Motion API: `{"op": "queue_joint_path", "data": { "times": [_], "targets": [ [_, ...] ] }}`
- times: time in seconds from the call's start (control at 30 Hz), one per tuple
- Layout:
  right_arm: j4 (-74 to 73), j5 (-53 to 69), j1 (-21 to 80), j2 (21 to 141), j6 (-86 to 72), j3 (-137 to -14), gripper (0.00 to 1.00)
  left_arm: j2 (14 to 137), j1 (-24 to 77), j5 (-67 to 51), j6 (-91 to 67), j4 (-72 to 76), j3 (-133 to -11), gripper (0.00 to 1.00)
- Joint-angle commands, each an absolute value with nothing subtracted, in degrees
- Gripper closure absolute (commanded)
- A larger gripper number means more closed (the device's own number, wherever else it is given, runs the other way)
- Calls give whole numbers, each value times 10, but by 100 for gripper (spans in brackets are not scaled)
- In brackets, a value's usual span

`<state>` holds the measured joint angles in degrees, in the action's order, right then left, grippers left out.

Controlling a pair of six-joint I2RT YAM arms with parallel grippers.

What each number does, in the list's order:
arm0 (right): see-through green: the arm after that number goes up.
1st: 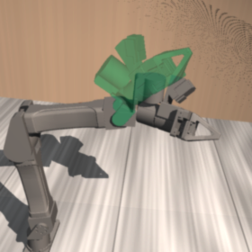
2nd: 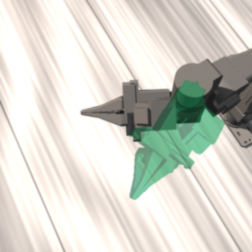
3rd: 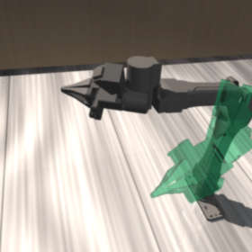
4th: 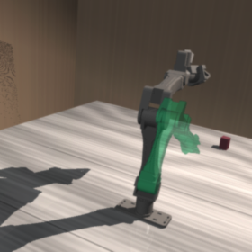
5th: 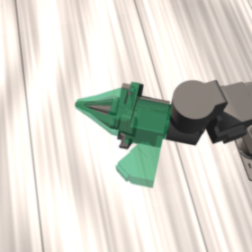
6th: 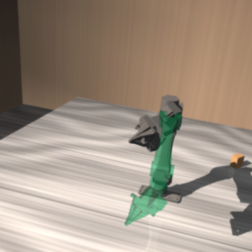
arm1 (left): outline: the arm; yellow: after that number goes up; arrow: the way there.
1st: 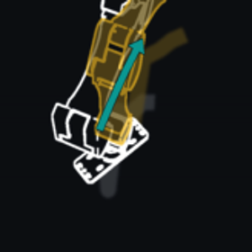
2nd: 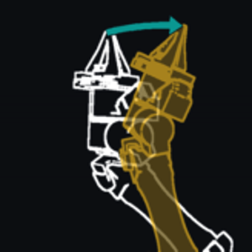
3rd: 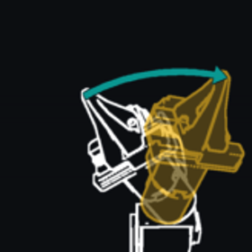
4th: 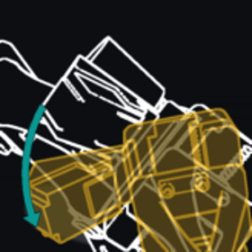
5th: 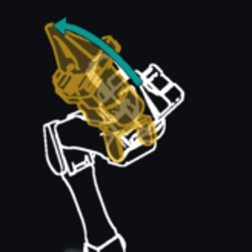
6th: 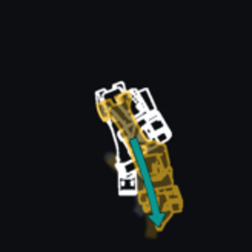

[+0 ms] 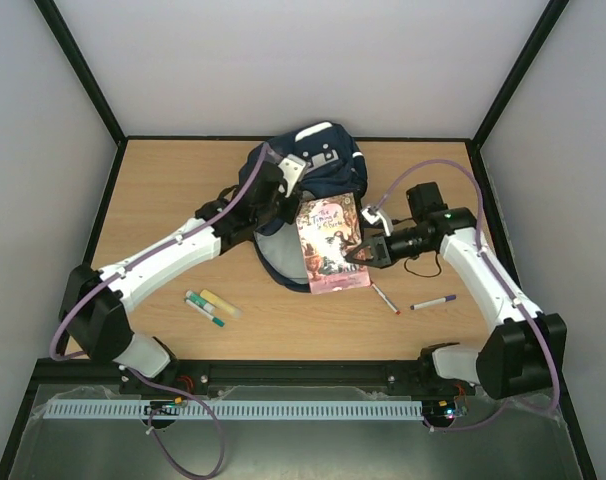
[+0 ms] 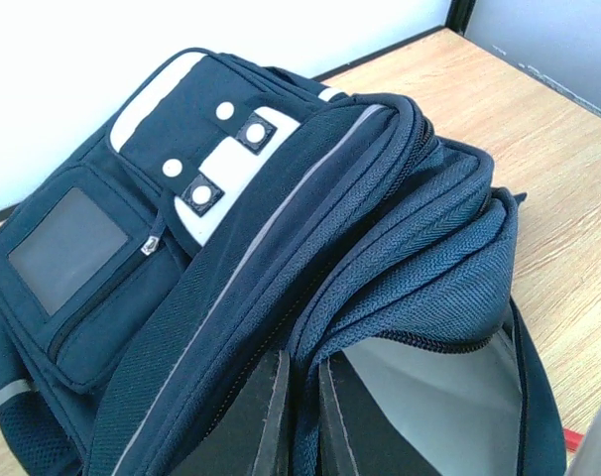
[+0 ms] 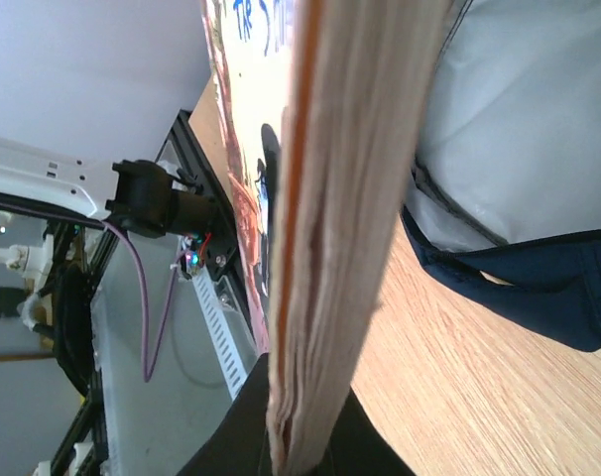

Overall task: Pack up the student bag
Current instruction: Place the book in the student bag.

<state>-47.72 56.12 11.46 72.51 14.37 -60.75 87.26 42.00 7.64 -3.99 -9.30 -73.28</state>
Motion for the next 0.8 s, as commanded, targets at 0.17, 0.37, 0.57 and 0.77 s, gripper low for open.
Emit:
{"op": "queue_joint_path", "data": {
  "times": [0.17,0.37,0.57,0.77],
  "targets": [
    [-442,549,201,834,102,-594,99,800,374,32,-98,5,-711,98],
    [-352,567,228,902,52,-586,99,798,364,20,-104,5,-704,98],
    [-182,540,229,938,-104,-595,99,796,364,3,-111,6,-699,97],
    [-52,466,229,979,-230,-588,99,788,364,5,-109,6,-696,98]
  ]
}}
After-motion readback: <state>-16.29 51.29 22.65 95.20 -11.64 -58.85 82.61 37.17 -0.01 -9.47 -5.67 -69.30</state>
